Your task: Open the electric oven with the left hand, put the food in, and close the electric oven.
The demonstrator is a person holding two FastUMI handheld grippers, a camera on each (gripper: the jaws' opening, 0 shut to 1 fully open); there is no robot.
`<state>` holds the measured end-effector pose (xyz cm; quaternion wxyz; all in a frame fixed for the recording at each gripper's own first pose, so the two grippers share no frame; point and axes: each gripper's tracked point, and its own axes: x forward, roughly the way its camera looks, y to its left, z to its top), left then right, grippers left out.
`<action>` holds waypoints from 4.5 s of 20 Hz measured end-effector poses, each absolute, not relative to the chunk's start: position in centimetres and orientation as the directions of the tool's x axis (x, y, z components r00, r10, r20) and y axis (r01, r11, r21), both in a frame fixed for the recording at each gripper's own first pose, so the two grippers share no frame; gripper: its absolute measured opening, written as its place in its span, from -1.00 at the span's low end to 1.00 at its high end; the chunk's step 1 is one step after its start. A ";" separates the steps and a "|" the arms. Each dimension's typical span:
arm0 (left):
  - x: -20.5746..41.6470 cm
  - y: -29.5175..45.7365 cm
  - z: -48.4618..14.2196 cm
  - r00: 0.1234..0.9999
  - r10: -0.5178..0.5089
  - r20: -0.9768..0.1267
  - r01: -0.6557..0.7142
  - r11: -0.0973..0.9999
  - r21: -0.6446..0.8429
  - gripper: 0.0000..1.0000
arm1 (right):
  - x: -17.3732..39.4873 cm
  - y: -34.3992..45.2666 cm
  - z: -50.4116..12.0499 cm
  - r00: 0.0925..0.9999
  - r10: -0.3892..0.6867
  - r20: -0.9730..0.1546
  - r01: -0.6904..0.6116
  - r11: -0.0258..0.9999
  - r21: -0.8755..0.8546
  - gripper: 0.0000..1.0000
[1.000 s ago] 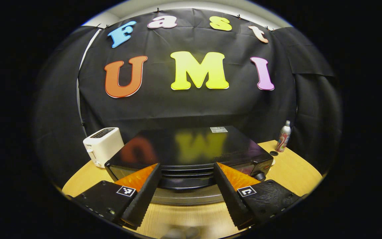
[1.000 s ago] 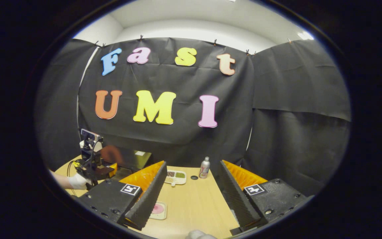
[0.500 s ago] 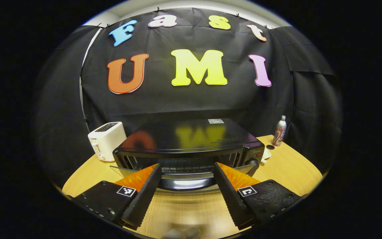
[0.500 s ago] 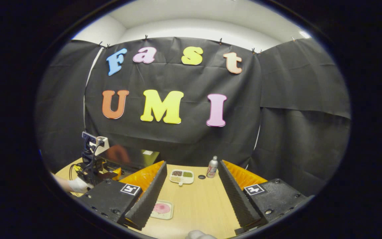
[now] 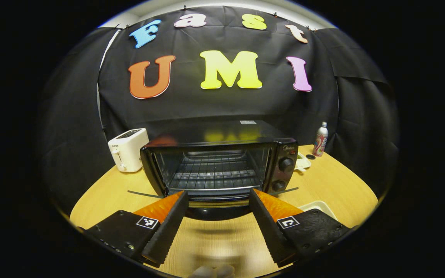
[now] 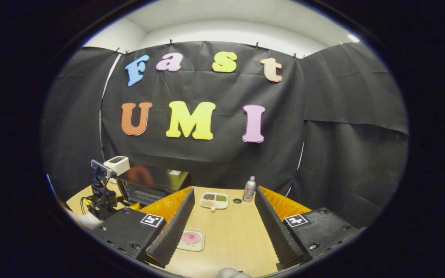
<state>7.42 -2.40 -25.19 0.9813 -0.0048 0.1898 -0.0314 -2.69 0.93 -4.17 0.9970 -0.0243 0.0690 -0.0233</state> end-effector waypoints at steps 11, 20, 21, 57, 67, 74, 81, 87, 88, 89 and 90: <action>3.6 -2.6 -29.5 0.881 -0.066 -0.469 0.054 0.998 -0.039 0.91 | -4.2 1.0 -6.1 0.983 -0.047 -0.175 0.037 0.997 -0.062 0.93; 1.7 -2.9 -33.5 0.819 -0.071 -0.569 0.040 0.997 -0.066 0.92 | -4.8 0.6 -7.7 0.977 -0.052 -0.208 0.039 0.997 -0.065 0.94; 1.4 -3.0 -34.4 0.806 -0.071 -0.588 0.040 0.997 -0.067 0.91 | -4.7 0.5 -7.9 0.976 -0.054 -0.212 0.041 0.997 -0.068 0.94; -2.4 -3.0 -11.8 0.954 0.094 -0.285 -0.111 0.993 -0.045 0.92 | 10.2 6.2 -41.6 0.497 0.338 -0.799 -0.141 0.940 0.310 -0.02; -4.3 -2.1 -10.5 0.937 0.199 -0.288 -0.219 0.975 -0.040 0.92 | 12.1 5.6 -43.6 0.292 0.274 -0.916 -0.070 0.962 0.265 -0.74; -3.7 -2.0 -11.6 0.949 0.144 -0.279 -0.180 0.978 -0.109 0.92 | 12.6 5.6 -43.6 0.179 0.239 -0.954 -0.050 0.971 0.234 -0.91; -3.0 -0.9 -12.0 0.970 0.041 -0.240 -0.080 0.985 -0.153 0.92 | 12.5 5.7 -43.5 0.123 0.278 -0.953 -0.065 0.960 0.272 -0.96; -3.0 0.9 -11.1 0.972 -0.007 -0.236 -0.028 0.989 -0.146 0.92 | 11.7 5.9 -43.4 0.174 0.502 -0.847 0.079 0.851 0.520 -0.95; -3.0 1.2 -10.9 0.973 -0.013 -0.232 -0.021 0.990 -0.141 0.92 | 11.5 5.8 -43.4 0.196 0.521 -0.831 0.110 0.830 0.546 -0.95; -3.0 1.5 -10.7 0.973 -0.016 -0.228 -0.017 0.990 -0.139 0.92 | 11.3 6.0 -43.3 0.222 0.549 -0.806 0.138 0.801 0.583 -0.98; -3.0 1.6 -10.7 0.973 -0.017 -0.230 -0.015 0.991 -0.137 0.92 | 11.2 5.9 -43.1 0.252 0.566 -0.785 0.163 0.774 0.611 -0.94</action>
